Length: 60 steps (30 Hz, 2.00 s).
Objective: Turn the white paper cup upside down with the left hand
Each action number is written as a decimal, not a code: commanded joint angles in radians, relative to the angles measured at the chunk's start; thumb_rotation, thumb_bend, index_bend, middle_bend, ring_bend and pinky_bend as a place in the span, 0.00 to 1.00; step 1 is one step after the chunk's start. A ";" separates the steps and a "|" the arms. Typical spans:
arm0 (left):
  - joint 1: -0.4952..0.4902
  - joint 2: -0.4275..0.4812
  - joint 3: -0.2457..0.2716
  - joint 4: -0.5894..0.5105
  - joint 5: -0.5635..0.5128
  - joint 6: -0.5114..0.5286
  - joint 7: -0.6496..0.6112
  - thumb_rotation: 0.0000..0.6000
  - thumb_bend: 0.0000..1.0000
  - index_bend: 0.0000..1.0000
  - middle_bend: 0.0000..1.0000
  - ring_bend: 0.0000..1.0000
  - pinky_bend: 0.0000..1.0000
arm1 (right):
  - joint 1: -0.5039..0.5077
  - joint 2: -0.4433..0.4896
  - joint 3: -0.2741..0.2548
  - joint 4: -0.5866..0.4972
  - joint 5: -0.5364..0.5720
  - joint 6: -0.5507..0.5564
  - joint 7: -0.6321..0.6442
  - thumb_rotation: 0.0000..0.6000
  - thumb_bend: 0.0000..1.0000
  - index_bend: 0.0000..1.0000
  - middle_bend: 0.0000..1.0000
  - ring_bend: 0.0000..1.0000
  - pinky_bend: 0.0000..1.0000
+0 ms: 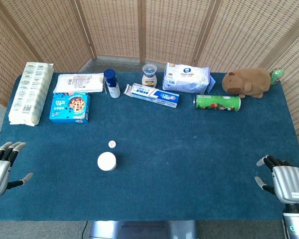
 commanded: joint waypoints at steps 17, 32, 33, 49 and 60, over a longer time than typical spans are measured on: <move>-0.017 0.010 0.000 -0.019 0.017 -0.015 0.011 0.65 0.18 0.13 0.20 0.13 0.19 | 0.004 0.003 0.007 0.013 0.027 -0.020 0.033 1.00 0.25 0.44 0.43 0.50 0.50; -0.043 0.047 0.000 -0.053 0.046 -0.037 0.008 0.64 0.18 0.13 0.20 0.13 0.19 | 0.019 0.065 0.072 -0.078 0.277 -0.109 -0.127 1.00 0.25 0.35 0.34 0.38 0.40; -0.044 0.047 0.000 -0.054 0.048 -0.037 0.008 0.65 0.18 0.13 0.20 0.13 0.19 | 0.020 0.064 0.073 -0.076 0.282 -0.112 -0.126 1.00 0.25 0.35 0.34 0.38 0.40; -0.045 0.040 0.003 -0.044 0.024 -0.052 0.003 0.64 0.18 0.13 0.20 0.13 0.19 | 0.023 0.041 0.057 -0.074 0.218 -0.088 -0.097 1.00 0.25 0.35 0.34 0.38 0.41; -0.044 0.045 0.009 -0.054 0.026 -0.053 0.004 0.64 0.18 0.13 0.20 0.13 0.19 | 0.025 0.046 0.043 -0.101 0.153 -0.072 -0.075 1.00 0.25 0.35 0.34 0.38 0.41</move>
